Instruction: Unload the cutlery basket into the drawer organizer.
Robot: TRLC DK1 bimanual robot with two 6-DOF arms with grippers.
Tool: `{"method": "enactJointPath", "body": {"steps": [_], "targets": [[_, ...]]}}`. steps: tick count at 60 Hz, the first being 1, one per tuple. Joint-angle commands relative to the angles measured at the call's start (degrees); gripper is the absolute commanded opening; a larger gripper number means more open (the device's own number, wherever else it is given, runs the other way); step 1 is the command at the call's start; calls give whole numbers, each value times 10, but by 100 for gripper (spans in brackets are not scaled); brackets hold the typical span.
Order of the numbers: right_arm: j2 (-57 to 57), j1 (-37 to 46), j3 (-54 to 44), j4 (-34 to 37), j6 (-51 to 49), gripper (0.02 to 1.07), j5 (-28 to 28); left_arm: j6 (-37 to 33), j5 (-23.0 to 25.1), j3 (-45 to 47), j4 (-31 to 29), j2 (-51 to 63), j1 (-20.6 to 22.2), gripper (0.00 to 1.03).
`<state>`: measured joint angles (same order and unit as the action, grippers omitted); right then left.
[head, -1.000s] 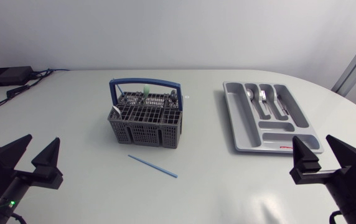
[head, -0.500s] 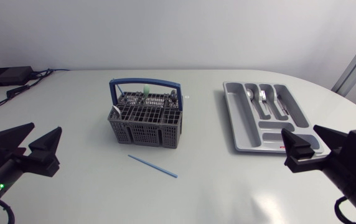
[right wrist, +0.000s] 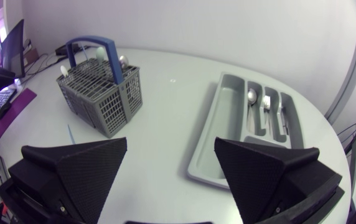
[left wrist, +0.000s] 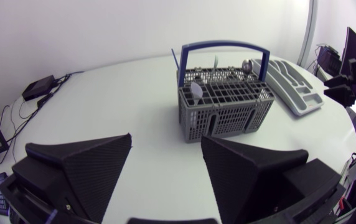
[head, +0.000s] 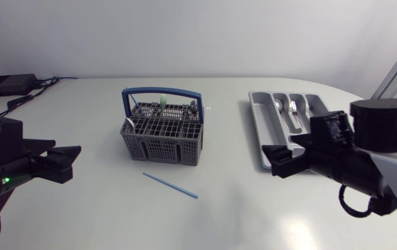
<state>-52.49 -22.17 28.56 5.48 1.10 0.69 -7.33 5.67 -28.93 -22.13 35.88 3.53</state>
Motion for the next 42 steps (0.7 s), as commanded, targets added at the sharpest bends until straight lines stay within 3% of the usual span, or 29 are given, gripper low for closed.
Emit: {"method": "enactJointPath", "body": {"steps": [1, 13, 21, 42], "targets": [[-62, -23, 44, 30, 9, 103, 6, -24, 4, -21, -19, 17, -3, 90], [-191, -67, 117, 88, -63, 103, -26, -35, 20, -22, -32, 33, 2, 91], [-245, -92, 145, 128, -233, 103, -51, -35, 26, -33, -32, 62, 2, 94], [-342, -152, 224, 139, -218, 102, -59, -106, 113, -51, -20, 139, -8, 95]]}}
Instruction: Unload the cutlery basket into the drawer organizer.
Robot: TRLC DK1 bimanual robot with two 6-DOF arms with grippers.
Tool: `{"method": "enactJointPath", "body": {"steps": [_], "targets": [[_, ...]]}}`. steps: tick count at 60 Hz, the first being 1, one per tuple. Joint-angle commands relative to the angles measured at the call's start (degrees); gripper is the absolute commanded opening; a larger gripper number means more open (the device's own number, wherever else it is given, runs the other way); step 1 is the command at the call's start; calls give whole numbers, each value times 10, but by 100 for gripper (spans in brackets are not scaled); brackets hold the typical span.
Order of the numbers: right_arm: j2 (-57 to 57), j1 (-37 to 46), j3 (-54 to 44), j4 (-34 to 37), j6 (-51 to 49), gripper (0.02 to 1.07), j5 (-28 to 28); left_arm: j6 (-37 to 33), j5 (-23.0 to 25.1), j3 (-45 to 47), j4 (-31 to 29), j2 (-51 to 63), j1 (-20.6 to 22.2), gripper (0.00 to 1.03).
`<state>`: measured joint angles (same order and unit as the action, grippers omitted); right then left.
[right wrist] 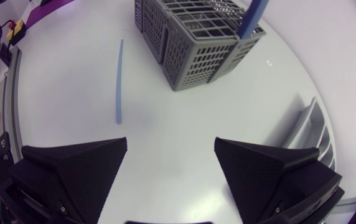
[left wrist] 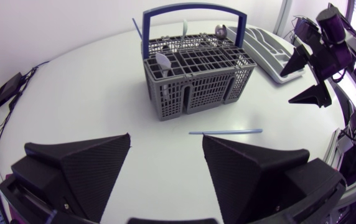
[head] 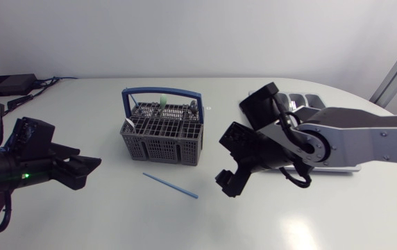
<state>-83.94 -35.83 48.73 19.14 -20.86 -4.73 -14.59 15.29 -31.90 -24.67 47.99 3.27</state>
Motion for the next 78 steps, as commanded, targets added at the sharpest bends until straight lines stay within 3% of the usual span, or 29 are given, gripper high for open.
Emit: {"method": "enactJointPath", "body": {"steps": [1, 24, 32, 48, 65, 78], "targets": [[-32, -20, 26, 1, 3, 102, -5, -38, 20, -22, 6, 20, -5, 95], [-152, -78, 94, -7, 18, 102, -15, -251, 120, -50, -90, 118, -25, 95], [-173, -86, 101, -18, 22, 102, -16, -298, 123, -32, -92, 127, -11, 95], [-217, -95, 116, -37, 21, 96, -32, -340, 145, 25, -57, 136, 30, 95], [-249, -109, 131, -53, 21, 92, -32, -378, 157, 32, -42, 186, 39, 92], [-263, -106, 129, -67, 14, 74, -41, -381, 162, 30, -25, 211, 46, 92]]}}
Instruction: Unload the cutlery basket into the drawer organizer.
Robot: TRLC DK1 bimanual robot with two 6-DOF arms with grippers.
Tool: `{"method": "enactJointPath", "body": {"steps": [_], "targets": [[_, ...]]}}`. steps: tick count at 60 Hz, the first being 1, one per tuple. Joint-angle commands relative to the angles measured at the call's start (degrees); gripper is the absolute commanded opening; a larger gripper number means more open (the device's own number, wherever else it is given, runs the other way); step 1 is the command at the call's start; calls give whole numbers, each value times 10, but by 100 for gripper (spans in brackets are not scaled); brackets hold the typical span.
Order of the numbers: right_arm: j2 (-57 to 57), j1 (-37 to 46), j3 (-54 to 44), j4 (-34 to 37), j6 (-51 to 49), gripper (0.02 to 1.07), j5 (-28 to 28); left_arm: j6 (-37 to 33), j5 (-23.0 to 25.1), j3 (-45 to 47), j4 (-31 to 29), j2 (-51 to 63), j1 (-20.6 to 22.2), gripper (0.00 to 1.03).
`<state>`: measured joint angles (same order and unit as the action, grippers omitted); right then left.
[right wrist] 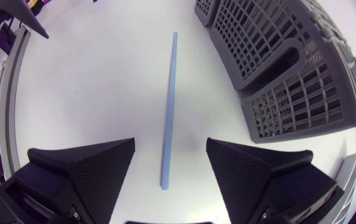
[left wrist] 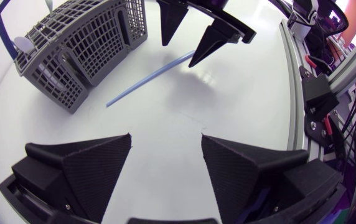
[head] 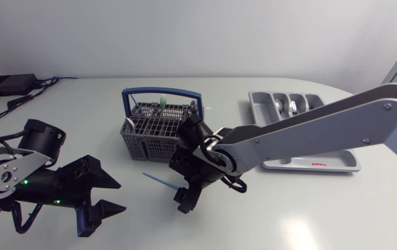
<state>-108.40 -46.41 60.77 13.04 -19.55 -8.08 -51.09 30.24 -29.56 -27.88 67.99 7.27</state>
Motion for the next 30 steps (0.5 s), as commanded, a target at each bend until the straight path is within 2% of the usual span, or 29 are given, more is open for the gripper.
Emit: {"method": "enactJointPath", "body": {"steps": [1, 16, 30], "targets": [[-19, 0, 9, -6, 0, 72, -8, -16, 13, 7, 8, 12, 7, 92], [-35, 3, 12, -17, -16, 44, -12, -20, 16, 7, 17, 25, 13, 91], [-63, 4, 22, -13, -27, 35, -9, -23, 17, 12, 20, 26, 13, 91]]}}
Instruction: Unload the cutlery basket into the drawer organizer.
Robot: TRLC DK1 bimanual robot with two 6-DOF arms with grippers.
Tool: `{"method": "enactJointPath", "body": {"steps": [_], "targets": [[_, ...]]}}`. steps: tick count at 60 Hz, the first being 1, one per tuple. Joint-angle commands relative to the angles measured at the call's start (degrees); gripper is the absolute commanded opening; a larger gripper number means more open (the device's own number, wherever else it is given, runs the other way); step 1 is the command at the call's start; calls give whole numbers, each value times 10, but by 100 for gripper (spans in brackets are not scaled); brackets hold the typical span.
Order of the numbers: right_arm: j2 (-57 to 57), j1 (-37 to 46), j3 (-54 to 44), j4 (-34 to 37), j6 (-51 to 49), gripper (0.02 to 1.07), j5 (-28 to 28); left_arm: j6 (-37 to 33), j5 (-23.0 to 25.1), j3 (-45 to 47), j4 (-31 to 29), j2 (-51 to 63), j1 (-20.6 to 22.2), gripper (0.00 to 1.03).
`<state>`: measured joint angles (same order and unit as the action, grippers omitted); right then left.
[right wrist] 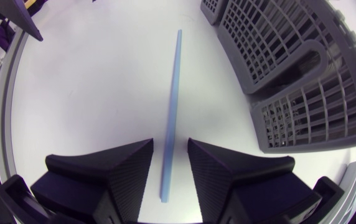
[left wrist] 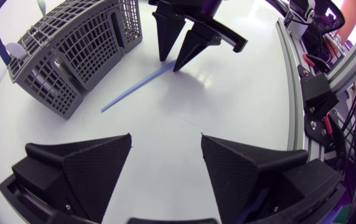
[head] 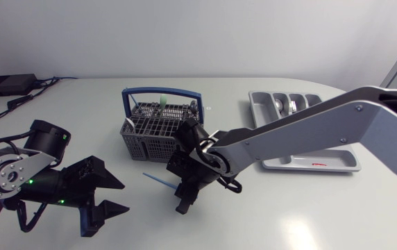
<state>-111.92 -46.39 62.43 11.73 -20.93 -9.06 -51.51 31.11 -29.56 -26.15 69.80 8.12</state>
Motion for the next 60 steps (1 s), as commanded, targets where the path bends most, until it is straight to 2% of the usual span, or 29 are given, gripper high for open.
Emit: {"method": "enactJointPath", "body": {"steps": [1, 21, 25, 38, 49, 60], "targets": [[-29, 4, 7, 1, -14, 34, 1, -18, 8, 12, 2, 8, 4, 91], [-53, 6, 31, 59, -32, 26, 2, -18, 8, 13, 1, 6, 8, 91], [-57, 7, 31, 61, -37, 19, 2, -17, 8, 13, 1, 4, 8, 91], [-72, 7, 32, 80, -45, 8, 0, -17, 8, 15, 1, 2, 9, 91], [-55, 4, 17, 89, -44, 8, 0, -15, 8, 13, 1, 1, 12, 91], [8, 5, -20, 94, -40, 8, -2, -14, 8, 13, 1, -9, 12, 91]]}}
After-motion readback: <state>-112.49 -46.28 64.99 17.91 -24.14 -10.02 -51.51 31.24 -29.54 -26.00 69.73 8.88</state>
